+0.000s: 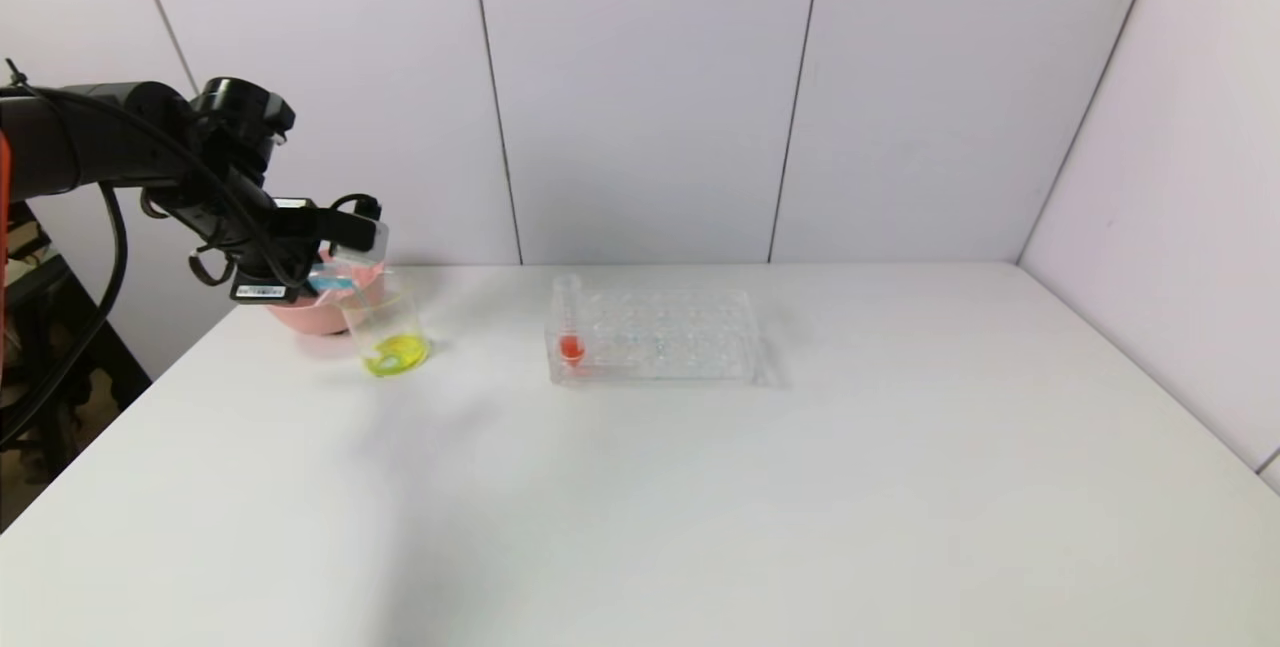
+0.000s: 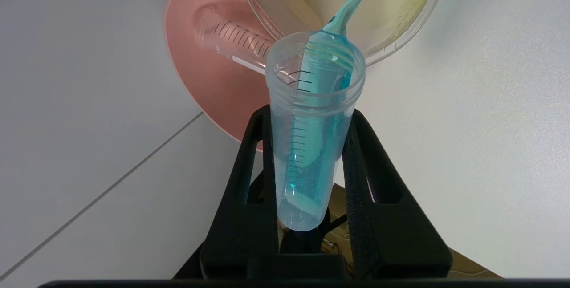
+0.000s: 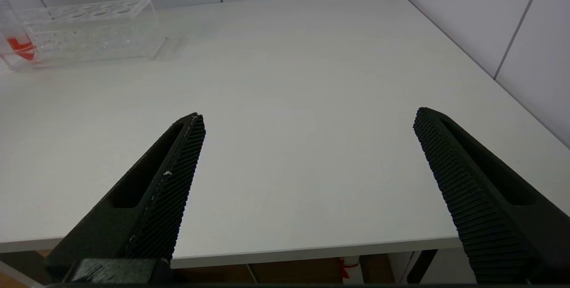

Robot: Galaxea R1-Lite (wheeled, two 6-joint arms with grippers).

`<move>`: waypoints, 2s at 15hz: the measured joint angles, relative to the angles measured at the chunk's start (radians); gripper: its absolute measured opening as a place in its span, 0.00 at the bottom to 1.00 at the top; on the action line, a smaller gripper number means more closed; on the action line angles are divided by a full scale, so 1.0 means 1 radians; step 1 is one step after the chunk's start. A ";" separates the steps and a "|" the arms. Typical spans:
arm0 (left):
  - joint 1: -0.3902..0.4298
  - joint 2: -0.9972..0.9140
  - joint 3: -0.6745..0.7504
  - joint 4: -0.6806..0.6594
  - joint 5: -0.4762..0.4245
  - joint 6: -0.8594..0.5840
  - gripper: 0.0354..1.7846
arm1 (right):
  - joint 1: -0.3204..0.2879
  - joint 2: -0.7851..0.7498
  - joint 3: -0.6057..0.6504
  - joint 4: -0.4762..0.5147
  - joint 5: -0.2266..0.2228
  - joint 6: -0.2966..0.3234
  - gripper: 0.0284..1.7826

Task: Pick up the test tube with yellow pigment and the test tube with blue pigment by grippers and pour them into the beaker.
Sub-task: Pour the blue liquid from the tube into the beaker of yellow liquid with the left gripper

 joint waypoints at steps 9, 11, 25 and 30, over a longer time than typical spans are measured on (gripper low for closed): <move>-0.019 -0.006 0.001 0.000 0.079 0.001 0.23 | 0.000 0.000 0.000 0.000 0.000 0.000 0.96; -0.028 -0.007 0.001 -0.001 0.096 0.003 0.23 | 0.000 0.000 0.000 0.000 0.000 -0.001 0.96; -0.042 -0.015 0.003 -0.026 0.157 0.070 0.23 | 0.000 0.000 0.000 0.000 0.000 0.000 0.96; -0.042 -0.018 0.003 -0.028 0.167 0.084 0.23 | 0.000 0.000 0.000 0.000 0.000 -0.001 0.96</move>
